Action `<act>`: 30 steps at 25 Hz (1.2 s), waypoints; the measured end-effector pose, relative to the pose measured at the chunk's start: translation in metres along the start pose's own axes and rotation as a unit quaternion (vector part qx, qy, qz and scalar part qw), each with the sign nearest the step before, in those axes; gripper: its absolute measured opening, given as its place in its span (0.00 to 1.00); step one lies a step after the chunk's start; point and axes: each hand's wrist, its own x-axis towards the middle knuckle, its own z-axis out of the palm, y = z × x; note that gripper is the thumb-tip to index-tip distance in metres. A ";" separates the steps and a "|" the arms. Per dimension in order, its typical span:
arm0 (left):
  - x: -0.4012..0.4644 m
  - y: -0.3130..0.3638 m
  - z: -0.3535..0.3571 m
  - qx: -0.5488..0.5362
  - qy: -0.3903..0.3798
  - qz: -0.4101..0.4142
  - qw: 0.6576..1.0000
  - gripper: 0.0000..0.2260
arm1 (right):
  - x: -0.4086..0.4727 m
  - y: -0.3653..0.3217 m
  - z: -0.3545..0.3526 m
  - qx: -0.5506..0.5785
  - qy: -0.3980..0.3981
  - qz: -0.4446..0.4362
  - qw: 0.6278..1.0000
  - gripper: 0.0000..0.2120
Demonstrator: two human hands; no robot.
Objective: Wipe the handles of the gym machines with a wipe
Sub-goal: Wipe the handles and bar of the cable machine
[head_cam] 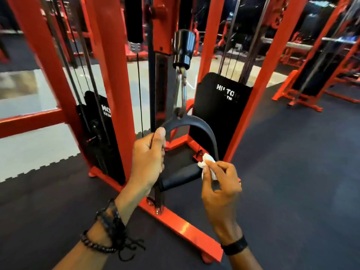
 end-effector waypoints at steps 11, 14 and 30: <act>-0.015 0.013 0.018 0.038 0.015 -0.015 0.999 0.20 | 0.021 0.015 -0.012 0.010 -0.031 -0.018 0.999 0.04; -0.015 0.009 0.023 0.055 0.025 -0.006 0.998 0.21 | 0.019 0.012 -0.011 0.004 -0.024 0.002 1.000 0.06; -0.021 0.006 0.029 0.036 0.059 -0.008 0.998 0.21 | -0.044 -0.013 0.004 0.116 -0.022 0.022 0.993 0.01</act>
